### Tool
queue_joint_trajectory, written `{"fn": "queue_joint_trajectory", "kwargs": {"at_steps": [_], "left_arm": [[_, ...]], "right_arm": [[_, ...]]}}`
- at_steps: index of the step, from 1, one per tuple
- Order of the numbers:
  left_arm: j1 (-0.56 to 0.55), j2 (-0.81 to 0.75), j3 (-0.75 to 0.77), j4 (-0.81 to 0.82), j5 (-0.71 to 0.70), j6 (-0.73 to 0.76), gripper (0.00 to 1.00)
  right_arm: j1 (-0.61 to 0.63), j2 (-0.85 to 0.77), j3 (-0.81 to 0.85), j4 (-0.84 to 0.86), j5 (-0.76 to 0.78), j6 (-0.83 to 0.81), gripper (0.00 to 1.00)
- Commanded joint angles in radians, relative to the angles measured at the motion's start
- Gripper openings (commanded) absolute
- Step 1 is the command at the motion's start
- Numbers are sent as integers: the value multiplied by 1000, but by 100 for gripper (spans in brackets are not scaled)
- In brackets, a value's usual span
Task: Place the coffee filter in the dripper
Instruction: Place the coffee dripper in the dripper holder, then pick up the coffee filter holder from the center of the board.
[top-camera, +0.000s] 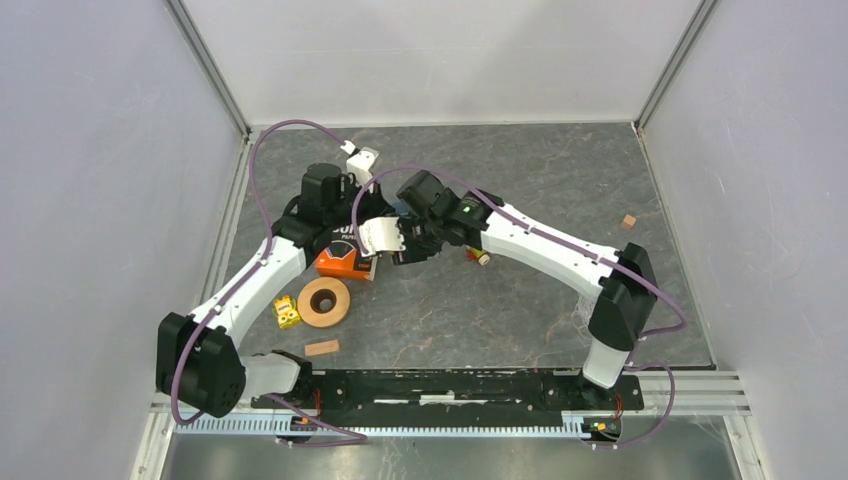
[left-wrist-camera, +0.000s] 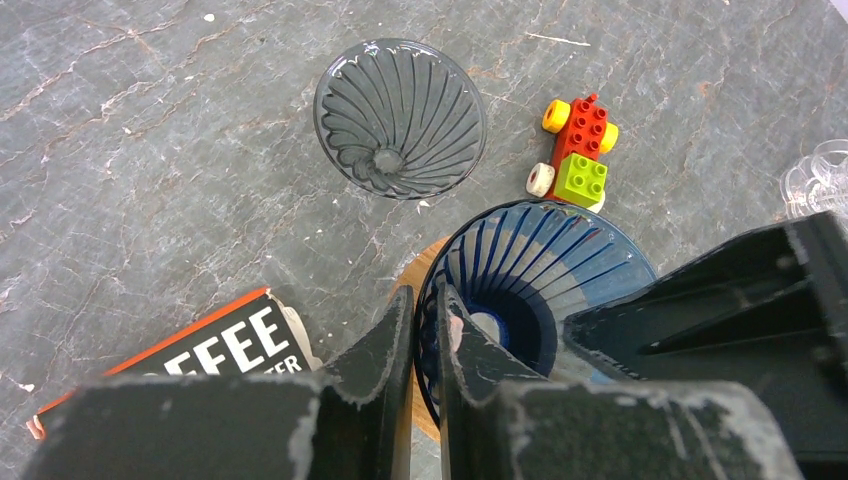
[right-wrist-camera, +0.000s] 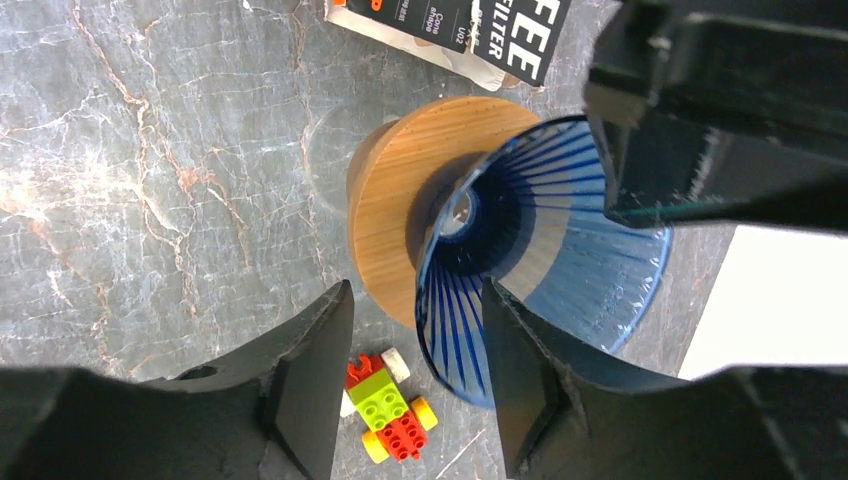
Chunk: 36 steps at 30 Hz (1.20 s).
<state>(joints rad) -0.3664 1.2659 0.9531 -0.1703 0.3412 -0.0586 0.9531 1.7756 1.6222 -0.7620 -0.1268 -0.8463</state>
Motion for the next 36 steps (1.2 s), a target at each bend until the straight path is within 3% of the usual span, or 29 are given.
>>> {"fn": "queue_joint_trajectory", "kwargs": {"at_steps": [1,5,10,14,17,21,27,31,36], "left_arm": [[2,1,10,-97,-25,57,14],[1,0,32,-101,-24,57,26],[2,-17,69,-94,-10,81,56],[2,-36,104,-83,-14,91,75],[3,-40,137,-91,-11,91,83],[3,-52,174,-129,-26,99,88],[58,-83,215,-363,-145,148,86],[207,-131,160,-436,-103,144,82],[234,-152,27,-403,-165,199,84]], "right_arm": [[-4,-88,31,-14,-33,31,59],[-10,-141,2,-11,-47,45,65],[-60,-274,-141,56,-81,77,68],[-166,-410,-269,117,-157,111,70],[-284,-491,-338,140,-226,148,70],[-415,-605,-461,158,-237,179,70],[-535,-713,-629,169,-223,219,69],[-559,-745,-705,201,-250,225,69],[-583,-737,-735,222,-290,227,70]]}}
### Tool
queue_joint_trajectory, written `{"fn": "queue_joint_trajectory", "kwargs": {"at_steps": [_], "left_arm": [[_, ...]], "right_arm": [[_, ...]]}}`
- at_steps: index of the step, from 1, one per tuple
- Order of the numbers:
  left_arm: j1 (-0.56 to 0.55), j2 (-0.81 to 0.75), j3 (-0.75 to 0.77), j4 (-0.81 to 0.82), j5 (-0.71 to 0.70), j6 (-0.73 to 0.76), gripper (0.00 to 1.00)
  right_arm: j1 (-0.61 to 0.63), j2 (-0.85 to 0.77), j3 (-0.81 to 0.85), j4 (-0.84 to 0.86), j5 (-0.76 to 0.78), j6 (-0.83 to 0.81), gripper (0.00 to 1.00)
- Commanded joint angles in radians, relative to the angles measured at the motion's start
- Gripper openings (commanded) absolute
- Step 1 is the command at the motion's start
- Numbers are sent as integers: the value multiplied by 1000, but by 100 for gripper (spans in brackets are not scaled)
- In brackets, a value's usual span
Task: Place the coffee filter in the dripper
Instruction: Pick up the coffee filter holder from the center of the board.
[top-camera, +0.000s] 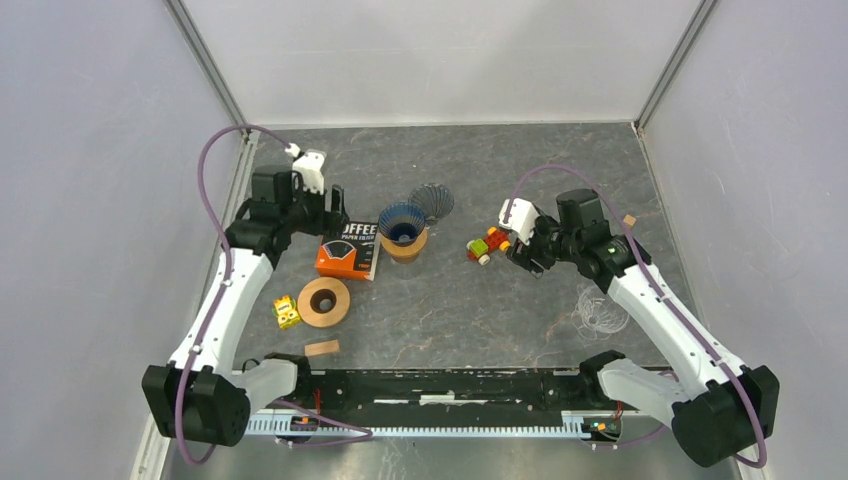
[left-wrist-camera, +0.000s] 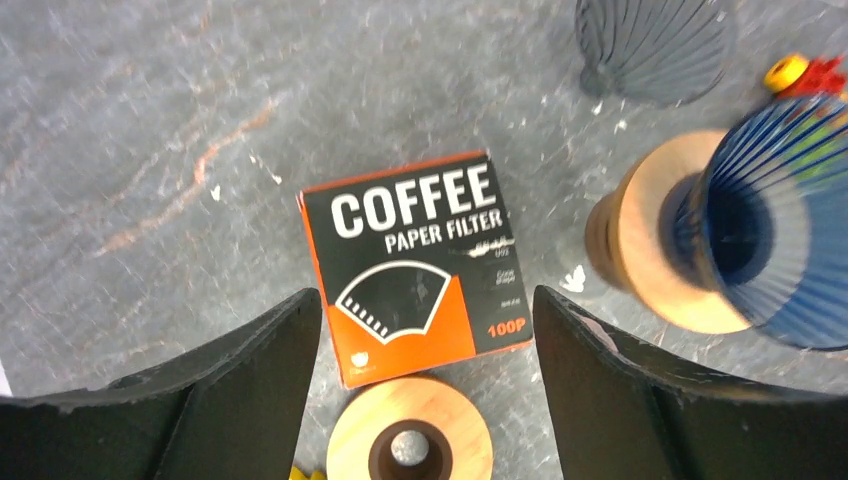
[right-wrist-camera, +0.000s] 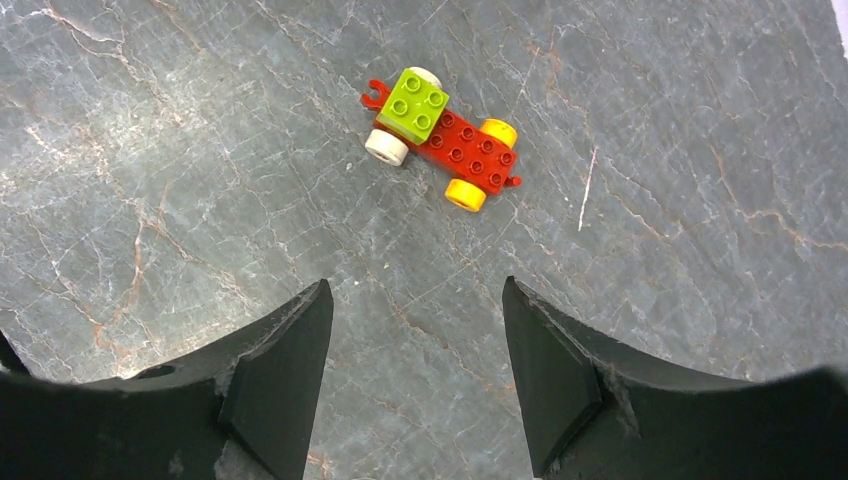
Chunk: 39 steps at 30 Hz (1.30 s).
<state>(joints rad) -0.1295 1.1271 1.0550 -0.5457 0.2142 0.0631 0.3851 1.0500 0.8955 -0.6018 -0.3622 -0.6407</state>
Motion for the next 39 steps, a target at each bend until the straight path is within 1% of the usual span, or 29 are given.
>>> {"fn": "queue_joint_trajectory", "kwargs": {"at_steps": [1,4,7,11,18,19,22,29,39], "left_arm": [[-2,4,-92,-20,-52,83,84],[-1,60,-119,10,-97,98,84],[-2,105,-140,41,-102,105,84],[-1,157,-183,108,-149,141,84],[-1,204,-242,194,-210,212,84],[-1,212,-247,205,-244,222,84],[3,244,-254,236,-279,262,84],[48,309,-217,256,-298,318,82],[118,350,-137,270,-289,381,82]], "right_arm": [[-17,-9,-10,62,-64,20,69],[-18,-7,-13,56,-78,17,70],[-18,-14,-20,53,-75,18,69],[-18,-19,-33,57,-75,15,70],[-20,-9,-35,57,-81,15,70],[-21,-7,-35,57,-81,15,70],[-20,-6,-36,57,-83,16,70],[-22,-11,-42,58,-80,16,70],[-21,-6,-55,66,-83,16,71]]}}
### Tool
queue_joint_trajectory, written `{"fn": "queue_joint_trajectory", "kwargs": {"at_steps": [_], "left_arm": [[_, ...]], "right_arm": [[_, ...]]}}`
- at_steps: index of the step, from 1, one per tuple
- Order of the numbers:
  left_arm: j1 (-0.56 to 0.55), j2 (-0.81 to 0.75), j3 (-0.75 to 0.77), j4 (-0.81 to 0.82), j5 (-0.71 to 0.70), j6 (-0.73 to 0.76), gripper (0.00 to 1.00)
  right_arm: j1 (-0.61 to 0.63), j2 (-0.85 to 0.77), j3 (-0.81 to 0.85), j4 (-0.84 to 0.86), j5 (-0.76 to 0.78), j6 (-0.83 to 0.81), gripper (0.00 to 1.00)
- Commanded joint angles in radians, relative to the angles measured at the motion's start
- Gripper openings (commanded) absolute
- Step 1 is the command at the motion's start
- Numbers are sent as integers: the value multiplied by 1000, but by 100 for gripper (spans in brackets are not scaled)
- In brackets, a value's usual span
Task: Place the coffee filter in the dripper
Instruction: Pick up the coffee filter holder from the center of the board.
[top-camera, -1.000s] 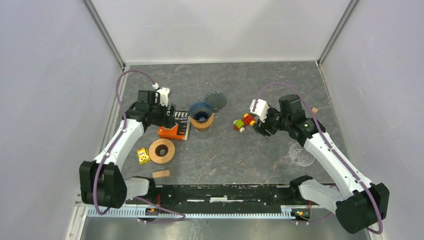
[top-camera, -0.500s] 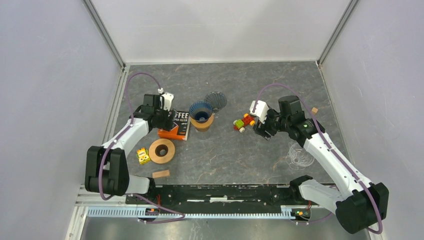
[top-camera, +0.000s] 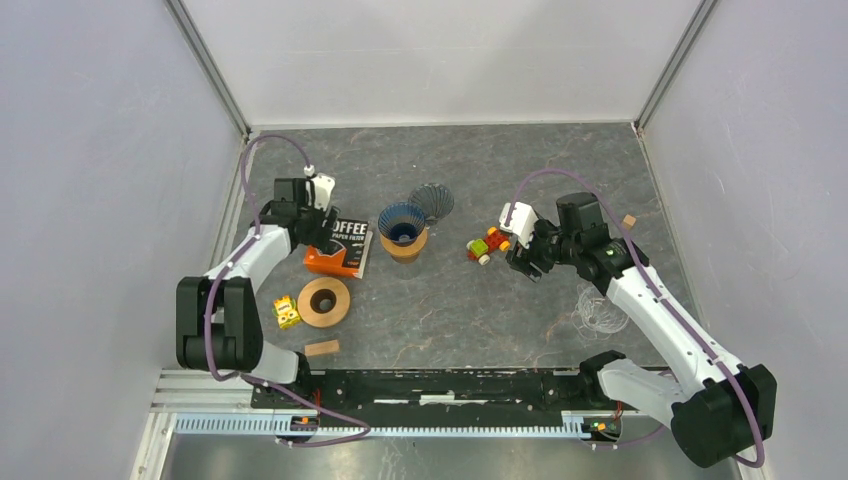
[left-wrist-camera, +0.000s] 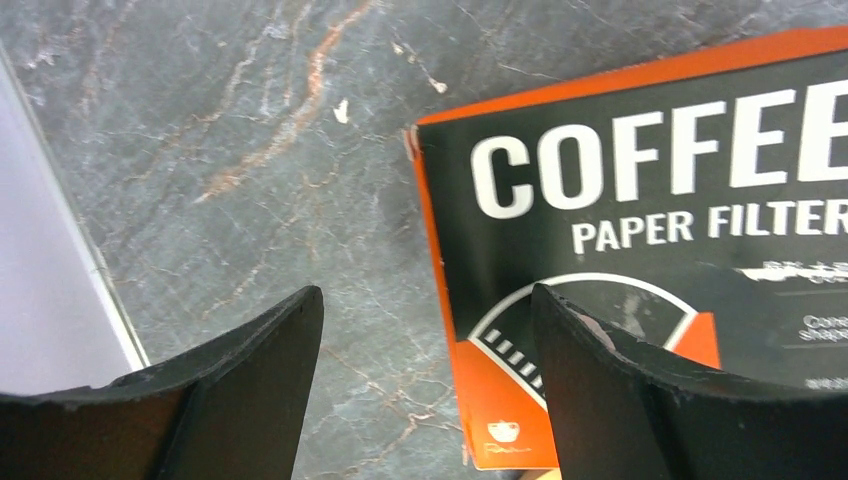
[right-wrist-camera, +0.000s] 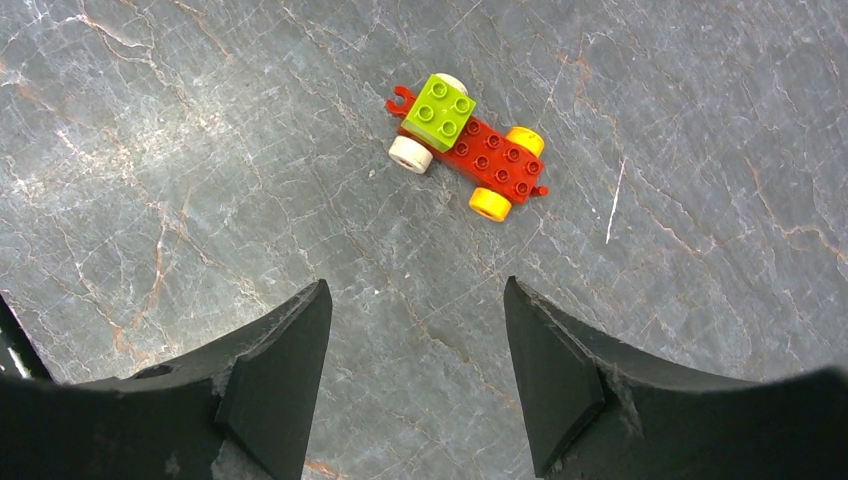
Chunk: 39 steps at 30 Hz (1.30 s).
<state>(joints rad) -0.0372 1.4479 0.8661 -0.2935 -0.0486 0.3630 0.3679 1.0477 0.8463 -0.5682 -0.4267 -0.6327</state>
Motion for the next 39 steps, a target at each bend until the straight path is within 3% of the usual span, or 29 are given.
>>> {"fn": "queue_joint_trajectory", "kwargs": {"at_steps": [1,7,14,16,28,39], "left_arm": [[32,37,66,19,-32,84,82],[36,-34,113,-25,55,20,85],[8,-341,-114,37,308,-89,87],[-37,-395,-186,76,301,-72,87],[-284,-369,-358,274,78,-14,89],[-343,-311,-428,439,-112,91,88]], "right_arm": [[-4,-3,-6,32,-19,8,71],[-5,-10,-11,34,-17,10,71],[-12,-1,-28,40,-23,10,71],[-11,6,-23,38,-27,10,71],[-12,4,-21,31,-18,8,72],[-14,14,-21,29,-18,7,72]]}}
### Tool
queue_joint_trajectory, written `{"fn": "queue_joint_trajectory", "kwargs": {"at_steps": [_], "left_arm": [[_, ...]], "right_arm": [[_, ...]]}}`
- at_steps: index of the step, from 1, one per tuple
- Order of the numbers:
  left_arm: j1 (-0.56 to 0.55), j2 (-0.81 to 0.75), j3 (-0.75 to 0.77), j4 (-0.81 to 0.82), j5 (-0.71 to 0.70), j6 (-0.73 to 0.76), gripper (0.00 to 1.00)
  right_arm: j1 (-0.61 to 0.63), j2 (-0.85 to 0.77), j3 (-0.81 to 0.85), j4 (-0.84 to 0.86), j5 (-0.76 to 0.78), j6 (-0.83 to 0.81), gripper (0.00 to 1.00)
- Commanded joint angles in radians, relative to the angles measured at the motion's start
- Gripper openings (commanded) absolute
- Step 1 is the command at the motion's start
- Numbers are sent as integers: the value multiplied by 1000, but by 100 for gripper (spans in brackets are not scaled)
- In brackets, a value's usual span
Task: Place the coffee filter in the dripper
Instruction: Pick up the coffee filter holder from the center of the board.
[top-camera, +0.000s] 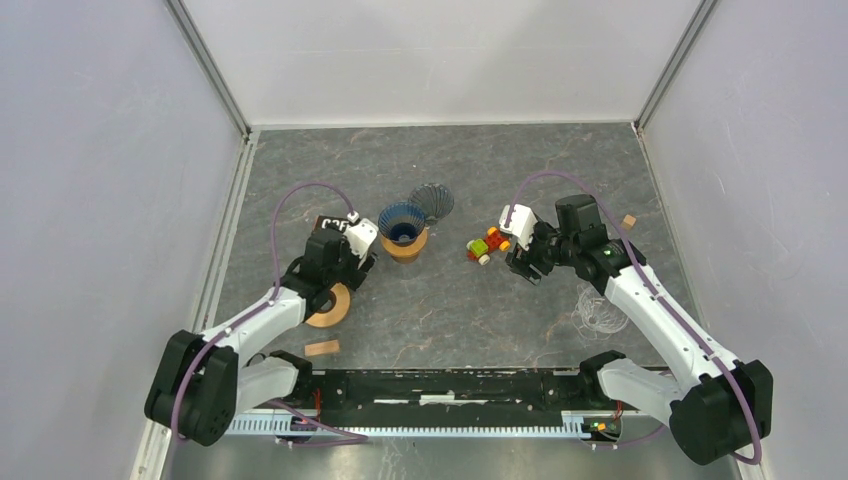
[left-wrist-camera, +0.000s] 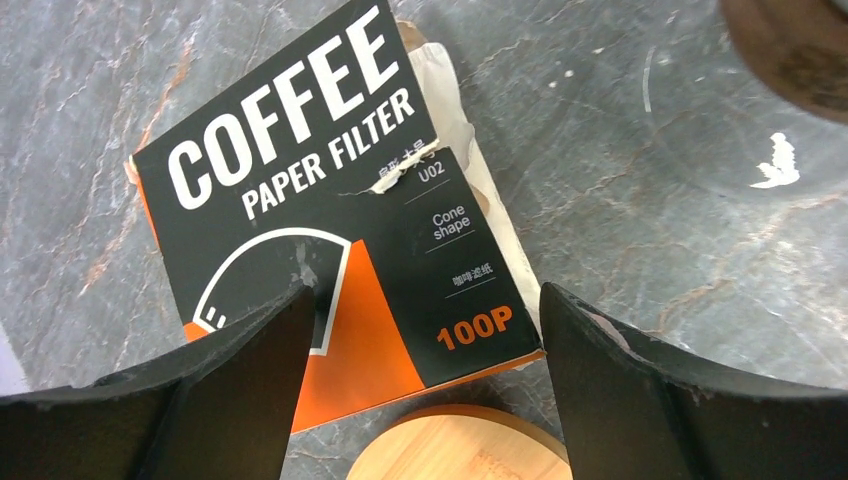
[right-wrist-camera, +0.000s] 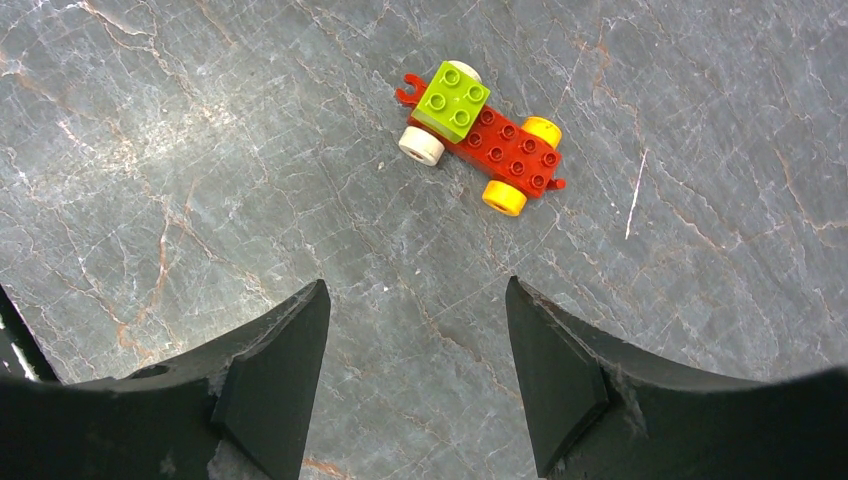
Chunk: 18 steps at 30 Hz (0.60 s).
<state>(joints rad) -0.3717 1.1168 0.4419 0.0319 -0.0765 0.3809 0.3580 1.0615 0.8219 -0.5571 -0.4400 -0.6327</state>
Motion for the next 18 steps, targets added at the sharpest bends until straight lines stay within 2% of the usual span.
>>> {"fn": "queue_joint_trajectory", "kwargs": {"at_steps": [1,5,10,18], "left_arm": [[-8,27,0,113,-88,75,88],[-11,26,14,83,-121,86,84],[-9,-47,-23,72,-189,143,80],[-5,-58,-43,75,-246,189,65]], "right_arm": [[-4,1,4,17,-6,4,72],[-5,5,2,16,-9,5,72],[-5,-1,-4,19,-8,4,72],[-5,2,-1,15,-16,2,72]]}}
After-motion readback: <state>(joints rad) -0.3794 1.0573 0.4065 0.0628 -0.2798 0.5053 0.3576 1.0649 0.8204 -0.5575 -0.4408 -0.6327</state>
